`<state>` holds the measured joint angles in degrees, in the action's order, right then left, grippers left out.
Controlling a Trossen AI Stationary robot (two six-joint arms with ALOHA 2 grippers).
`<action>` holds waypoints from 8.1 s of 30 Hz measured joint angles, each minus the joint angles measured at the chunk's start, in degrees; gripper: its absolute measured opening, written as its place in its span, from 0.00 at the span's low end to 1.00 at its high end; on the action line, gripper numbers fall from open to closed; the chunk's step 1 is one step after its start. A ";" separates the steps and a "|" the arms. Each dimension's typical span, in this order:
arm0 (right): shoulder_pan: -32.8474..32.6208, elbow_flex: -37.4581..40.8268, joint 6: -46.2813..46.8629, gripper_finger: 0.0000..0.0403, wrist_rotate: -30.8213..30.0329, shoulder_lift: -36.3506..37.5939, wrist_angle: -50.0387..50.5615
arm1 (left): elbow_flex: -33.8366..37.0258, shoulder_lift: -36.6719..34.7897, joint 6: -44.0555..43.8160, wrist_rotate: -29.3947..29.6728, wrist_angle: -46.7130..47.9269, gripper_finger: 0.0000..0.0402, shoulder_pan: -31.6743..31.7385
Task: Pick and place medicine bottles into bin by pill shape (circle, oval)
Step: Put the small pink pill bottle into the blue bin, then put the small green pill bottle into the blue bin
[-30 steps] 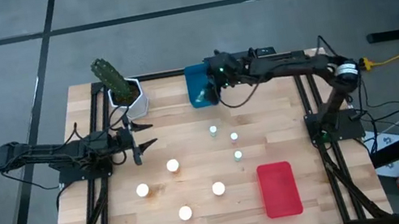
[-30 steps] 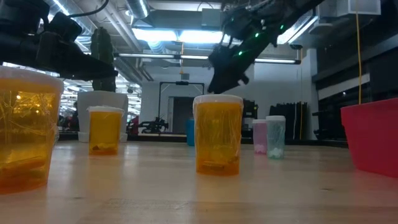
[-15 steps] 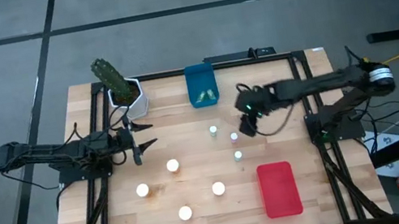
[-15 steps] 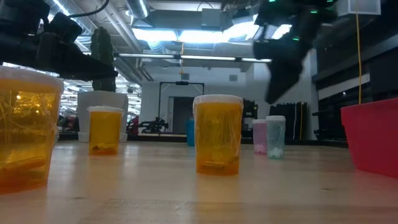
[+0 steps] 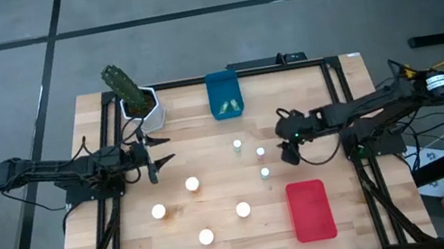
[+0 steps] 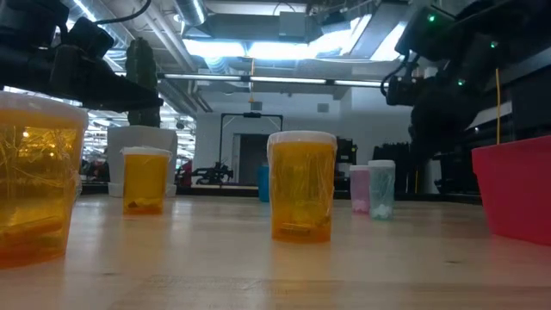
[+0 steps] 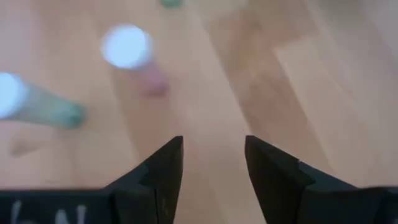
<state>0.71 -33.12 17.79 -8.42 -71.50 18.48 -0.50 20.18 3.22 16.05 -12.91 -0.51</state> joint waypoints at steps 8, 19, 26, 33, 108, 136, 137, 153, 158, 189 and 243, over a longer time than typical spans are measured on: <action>0.00 0.63 -6.66 0.43 6.63 -0.18 -4.30 | -0.01 0.00 0.02 0.00 0.00 0.62 0.01; 0.00 0.65 -9.66 0.43 7.05 -6.93 -8.59 | -0.01 0.00 0.02 0.00 -0.04 0.62 0.00; 0.00 0.65 -13.88 0.43 7.01 -9.92 -15.15 | -0.01 0.00 0.02 0.00 -0.04 0.62 0.01; 0.00 0.65 -14.32 0.43 7.03 -10.21 -16.95 | 0.01 -0.01 0.02 0.00 -0.03 0.62 0.01; 0.04 0.63 -9.93 0.30 -2.15 -13.35 -28.29 | 0.00 -0.01 0.02 0.00 -0.01 0.62 0.01; 4.42 -10.32 -19.51 0.30 -30.01 -13.77 -38.97 | -0.01 0.00 0.02 0.00 -0.01 0.62 0.00; 5.27 -10.32 -19.38 0.30 -28.55 -14.09 -39.94 | 0.01 -0.02 0.02 0.00 -0.01 0.62 0.01; 16.22 -10.32 -10.48 0.30 -12.08 -24.37 -56.75 | 0.01 -0.02 0.02 0.00 -0.01 0.62 0.00; 17.00 -10.30 -10.36 0.35 -11.96 -24.83 -58.24 | 0.00 -0.02 0.02 0.02 -0.01 0.62 0.01; 11.22 -14.10 -9.28 0.50 -2.95 -24.68 -43.54 | 0.00 -0.02 0.02 0.01 -0.01 0.62 0.00; 5.07 -14.12 -15.20 0.50 6.57 -25.51 -18.43 | 0.00 -0.01 0.00 -0.01 -0.01 0.62 0.01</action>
<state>5.78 -47.24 2.59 -1.85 -97.01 0.05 -0.50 20.18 3.22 16.04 -12.93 -0.50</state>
